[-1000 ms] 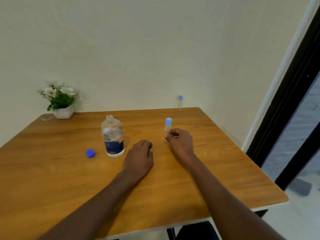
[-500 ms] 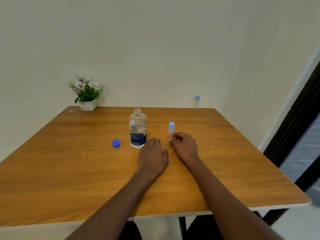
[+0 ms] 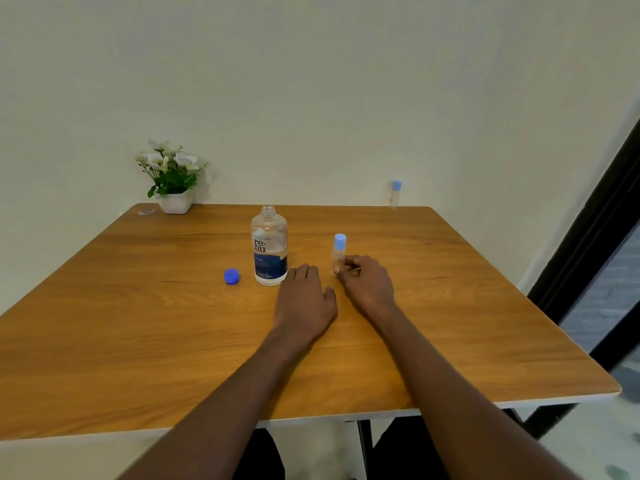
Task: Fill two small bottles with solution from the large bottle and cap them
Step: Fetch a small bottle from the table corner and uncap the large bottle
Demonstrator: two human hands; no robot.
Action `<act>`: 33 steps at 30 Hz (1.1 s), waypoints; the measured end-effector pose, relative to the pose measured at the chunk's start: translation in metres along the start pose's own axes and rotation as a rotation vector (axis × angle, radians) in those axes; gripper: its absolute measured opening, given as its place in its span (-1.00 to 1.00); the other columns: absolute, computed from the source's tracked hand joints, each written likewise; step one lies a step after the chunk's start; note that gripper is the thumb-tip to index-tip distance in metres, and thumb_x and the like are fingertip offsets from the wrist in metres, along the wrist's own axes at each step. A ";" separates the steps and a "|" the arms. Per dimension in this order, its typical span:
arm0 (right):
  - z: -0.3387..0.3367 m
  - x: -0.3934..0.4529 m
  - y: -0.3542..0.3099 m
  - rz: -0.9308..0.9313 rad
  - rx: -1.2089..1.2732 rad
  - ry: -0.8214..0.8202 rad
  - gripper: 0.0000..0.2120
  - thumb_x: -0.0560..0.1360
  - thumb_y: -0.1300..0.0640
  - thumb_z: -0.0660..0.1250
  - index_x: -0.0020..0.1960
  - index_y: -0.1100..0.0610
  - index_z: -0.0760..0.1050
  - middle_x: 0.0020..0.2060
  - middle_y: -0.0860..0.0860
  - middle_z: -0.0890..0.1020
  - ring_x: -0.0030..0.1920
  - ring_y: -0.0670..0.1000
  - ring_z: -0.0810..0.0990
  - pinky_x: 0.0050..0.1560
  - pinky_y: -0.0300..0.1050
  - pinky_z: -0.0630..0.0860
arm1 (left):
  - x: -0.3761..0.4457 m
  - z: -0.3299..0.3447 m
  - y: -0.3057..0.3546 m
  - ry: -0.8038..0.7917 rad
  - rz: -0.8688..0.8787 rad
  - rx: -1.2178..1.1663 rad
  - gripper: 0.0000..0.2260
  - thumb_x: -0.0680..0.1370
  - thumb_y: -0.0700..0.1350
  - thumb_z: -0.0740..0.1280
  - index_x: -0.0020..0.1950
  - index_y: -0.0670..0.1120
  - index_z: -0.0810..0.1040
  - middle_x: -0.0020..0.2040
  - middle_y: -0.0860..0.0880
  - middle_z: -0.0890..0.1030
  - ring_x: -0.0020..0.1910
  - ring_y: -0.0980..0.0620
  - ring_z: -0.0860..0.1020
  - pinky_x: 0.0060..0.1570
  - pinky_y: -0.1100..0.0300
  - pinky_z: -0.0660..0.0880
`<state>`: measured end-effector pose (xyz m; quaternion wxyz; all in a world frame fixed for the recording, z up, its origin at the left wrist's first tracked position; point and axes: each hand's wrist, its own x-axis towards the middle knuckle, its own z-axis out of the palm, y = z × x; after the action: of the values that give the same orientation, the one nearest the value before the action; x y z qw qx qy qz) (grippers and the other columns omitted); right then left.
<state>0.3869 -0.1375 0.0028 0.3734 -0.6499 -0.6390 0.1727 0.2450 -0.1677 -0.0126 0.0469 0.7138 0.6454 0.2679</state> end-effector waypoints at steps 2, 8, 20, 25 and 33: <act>0.000 -0.001 0.000 0.003 -0.024 -0.008 -0.67 0.58 -0.08 0.43 0.33 -0.06 0.62 0.16 -0.13 0.68 0.10 -0.11 0.63 0.11 -0.06 0.59 | 0.001 0.002 -0.002 -0.016 -0.014 0.007 -0.51 0.64 0.13 0.22 0.45 -0.15 0.42 0.40 -0.13 0.50 0.43 -0.13 0.42 0.41 -0.07 0.43; 0.001 -0.001 0.000 -0.009 -0.046 -0.016 -0.61 0.56 -0.03 0.47 0.37 -0.01 0.61 0.20 -0.09 0.67 0.17 -0.08 0.62 0.16 -0.08 0.57 | 0.002 0.002 -0.001 -0.045 -0.043 0.032 -0.45 0.65 0.14 0.19 0.53 -0.19 0.36 0.54 -0.18 0.39 0.56 -0.13 0.31 0.53 -0.07 0.31; -0.036 -0.009 0.025 0.093 0.157 0.114 -0.65 0.53 0.20 0.48 0.30 0.06 0.60 -0.14 -0.06 0.71 -0.15 -0.03 0.70 0.00 0.08 0.70 | -0.023 -0.021 0.031 0.206 0.203 -0.266 -0.80 0.64 -0.16 0.30 0.21 0.01 0.64 0.10 0.06 0.67 0.08 0.12 0.55 0.17 0.09 0.53; -0.080 -0.006 0.068 0.237 0.234 0.308 -0.73 0.44 0.23 0.43 0.10 0.00 0.65 -0.26 -0.04 0.72 -0.18 0.01 0.72 0.03 0.12 0.69 | -0.003 0.004 0.074 0.191 0.208 -0.529 -0.79 0.60 -0.29 0.30 0.02 -0.02 0.67 -0.08 0.06 0.69 -0.09 0.13 0.62 0.01 0.15 0.56; -0.120 0.031 0.113 0.194 0.097 0.280 -0.85 0.52 0.19 0.48 0.08 0.07 0.67 -0.13 -0.04 0.72 -0.08 -0.03 0.70 0.09 0.01 0.67 | 0.080 0.055 0.131 -0.144 0.151 -0.364 -0.60 0.64 -0.28 0.21 0.49 -0.16 0.44 0.45 -0.15 0.49 0.37 -0.12 0.49 0.32 0.08 0.41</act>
<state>0.5538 -0.1283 0.0102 0.4712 -0.7075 -0.5060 0.1461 0.3887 -0.0973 0.0202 0.2009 0.7571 0.5261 0.3312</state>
